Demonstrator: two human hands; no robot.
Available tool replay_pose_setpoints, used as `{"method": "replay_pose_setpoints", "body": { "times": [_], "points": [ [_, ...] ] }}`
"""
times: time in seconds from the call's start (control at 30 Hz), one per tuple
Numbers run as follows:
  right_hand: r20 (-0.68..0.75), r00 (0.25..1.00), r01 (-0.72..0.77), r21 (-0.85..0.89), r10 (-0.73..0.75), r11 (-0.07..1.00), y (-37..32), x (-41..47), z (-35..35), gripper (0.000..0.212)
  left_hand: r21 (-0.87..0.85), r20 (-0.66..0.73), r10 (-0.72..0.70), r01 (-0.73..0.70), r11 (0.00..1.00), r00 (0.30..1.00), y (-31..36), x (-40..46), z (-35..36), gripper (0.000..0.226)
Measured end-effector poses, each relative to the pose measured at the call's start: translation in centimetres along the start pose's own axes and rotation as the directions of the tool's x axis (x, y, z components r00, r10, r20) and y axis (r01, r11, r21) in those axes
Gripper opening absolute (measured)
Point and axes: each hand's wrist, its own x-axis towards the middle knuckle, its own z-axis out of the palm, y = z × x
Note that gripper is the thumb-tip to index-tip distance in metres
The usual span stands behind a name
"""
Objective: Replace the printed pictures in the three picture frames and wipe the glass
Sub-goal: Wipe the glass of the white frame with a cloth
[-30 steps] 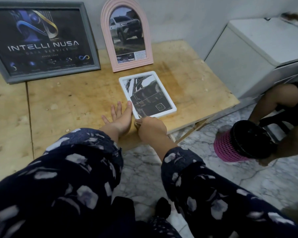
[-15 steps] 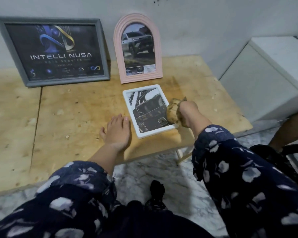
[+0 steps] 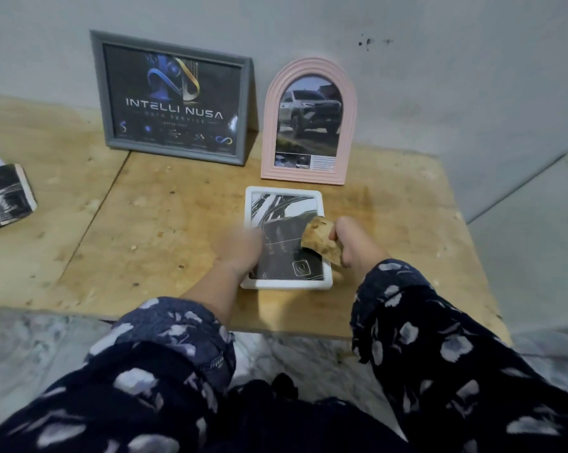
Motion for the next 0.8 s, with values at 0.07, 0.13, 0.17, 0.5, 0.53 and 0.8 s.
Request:
{"method": "replay_pose_setpoints", "body": {
  "times": [0.07,0.13,0.17,0.5,0.53,0.8],
  "points": [
    [0.059,0.998,-0.008,-0.019,0.009,1.000,-1.1,0.0,0.9,0.012,-0.290,-0.045,-0.055,0.039,0.956,0.997,-0.3,0.3,-1.2,0.028],
    [0.109,0.994,0.028,-0.076,-0.020,0.997,-2.4,-0.8,2.4,0.015,-0.457,-0.067,-0.093,0.052,0.888,0.993,-0.7,0.5,-2.7,0.023],
    [0.152,0.987,0.065,-0.104,-0.049,0.992,-3.3,-1.3,3.8,0.017,-0.483,-0.107,-0.116,0.050,0.874,0.987,-1.2,0.8,-4.0,0.022],
    [0.371,0.922,0.248,-0.334,-0.116,0.909,-8.2,-5.7,18.7,0.043,-0.576,-0.438,-0.284,-0.024,0.817,0.853,-8.5,3.8,-16.1,0.025],
    [0.394,0.913,0.248,-0.334,-0.105,0.909,-8.7,-6.4,21.1,0.044,-0.586,-0.465,-0.297,-0.038,0.810,0.834,-9.6,4.3,-18.1,0.025],
    [0.479,0.806,0.498,-0.232,-0.348,0.835,-12.1,-7.7,34.9,0.038,-0.602,-0.571,-0.390,-0.046,0.797,0.722,-15.2,7.9,-31.4,0.037]
  ]
}}
